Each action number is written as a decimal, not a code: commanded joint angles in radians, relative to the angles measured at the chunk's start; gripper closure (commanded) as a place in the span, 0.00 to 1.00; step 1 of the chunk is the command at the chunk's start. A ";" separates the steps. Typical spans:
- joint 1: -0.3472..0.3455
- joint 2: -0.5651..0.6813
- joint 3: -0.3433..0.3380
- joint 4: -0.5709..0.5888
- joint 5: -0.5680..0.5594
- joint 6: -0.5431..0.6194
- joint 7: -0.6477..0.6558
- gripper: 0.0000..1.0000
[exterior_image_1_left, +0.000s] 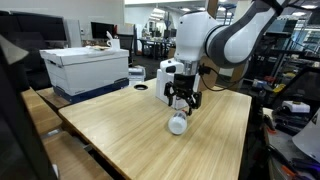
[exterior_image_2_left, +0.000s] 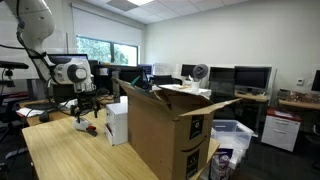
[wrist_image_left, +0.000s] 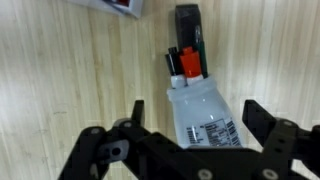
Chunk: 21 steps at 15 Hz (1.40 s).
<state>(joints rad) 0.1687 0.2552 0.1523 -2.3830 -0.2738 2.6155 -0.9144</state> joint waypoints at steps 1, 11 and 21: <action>-0.024 0.027 0.004 0.010 -0.044 0.031 -0.013 0.00; -0.040 0.082 -0.012 0.037 -0.096 0.039 -0.007 0.00; -0.034 0.118 -0.001 0.041 -0.090 0.026 0.009 0.00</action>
<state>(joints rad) 0.1461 0.3686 0.1398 -2.3418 -0.3482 2.6333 -0.9143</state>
